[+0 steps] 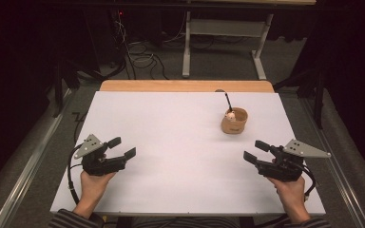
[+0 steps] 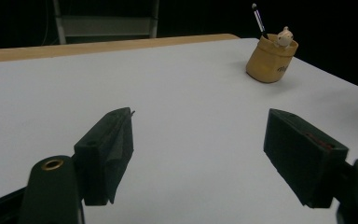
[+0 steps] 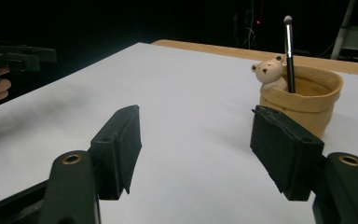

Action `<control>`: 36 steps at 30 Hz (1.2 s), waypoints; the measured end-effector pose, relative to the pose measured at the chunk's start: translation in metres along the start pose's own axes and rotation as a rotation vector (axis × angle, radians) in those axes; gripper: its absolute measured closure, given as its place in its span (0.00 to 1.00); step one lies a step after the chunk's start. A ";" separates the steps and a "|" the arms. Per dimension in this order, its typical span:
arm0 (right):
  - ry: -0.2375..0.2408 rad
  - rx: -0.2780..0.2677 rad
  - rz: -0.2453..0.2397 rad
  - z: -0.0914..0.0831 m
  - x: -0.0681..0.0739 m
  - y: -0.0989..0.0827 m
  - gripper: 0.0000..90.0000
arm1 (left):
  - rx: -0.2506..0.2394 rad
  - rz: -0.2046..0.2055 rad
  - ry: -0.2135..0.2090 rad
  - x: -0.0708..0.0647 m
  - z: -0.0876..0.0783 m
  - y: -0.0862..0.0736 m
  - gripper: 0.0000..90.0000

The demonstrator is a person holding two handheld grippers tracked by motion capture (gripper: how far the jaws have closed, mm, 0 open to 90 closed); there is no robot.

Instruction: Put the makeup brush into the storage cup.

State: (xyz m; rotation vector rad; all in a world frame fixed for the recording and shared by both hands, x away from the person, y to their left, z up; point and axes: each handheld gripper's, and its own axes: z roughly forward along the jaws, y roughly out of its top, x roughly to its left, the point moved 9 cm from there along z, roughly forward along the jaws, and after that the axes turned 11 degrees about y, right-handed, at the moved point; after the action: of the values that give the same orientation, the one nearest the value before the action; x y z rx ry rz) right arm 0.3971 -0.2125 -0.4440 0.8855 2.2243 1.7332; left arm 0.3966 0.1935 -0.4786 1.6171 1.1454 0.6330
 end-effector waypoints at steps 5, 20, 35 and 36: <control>0.005 0.005 0.000 0.005 0.001 -0.004 0.39 | -0.001 0.000 0.000 0.000 0.000 0.000 0.27; -0.021 0.000 0.005 0.014 -0.008 -0.017 0.39 | -0.005 0.004 -0.006 -0.002 -0.001 0.001 0.27; -0.084 -0.041 0.002 0.006 -0.019 -0.021 0.38 | -0.006 0.014 -0.013 -0.005 -0.001 0.001 0.27; -0.087 -0.042 0.001 0.006 -0.020 -0.021 0.38 | -0.006 0.014 -0.012 -0.005 -0.001 0.001 0.27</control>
State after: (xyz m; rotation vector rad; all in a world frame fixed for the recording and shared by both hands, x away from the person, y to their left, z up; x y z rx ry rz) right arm 0.4091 -0.2223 -0.4697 0.9341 2.1250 1.7012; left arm 0.3946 0.1895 -0.4770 1.6230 1.1234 0.6340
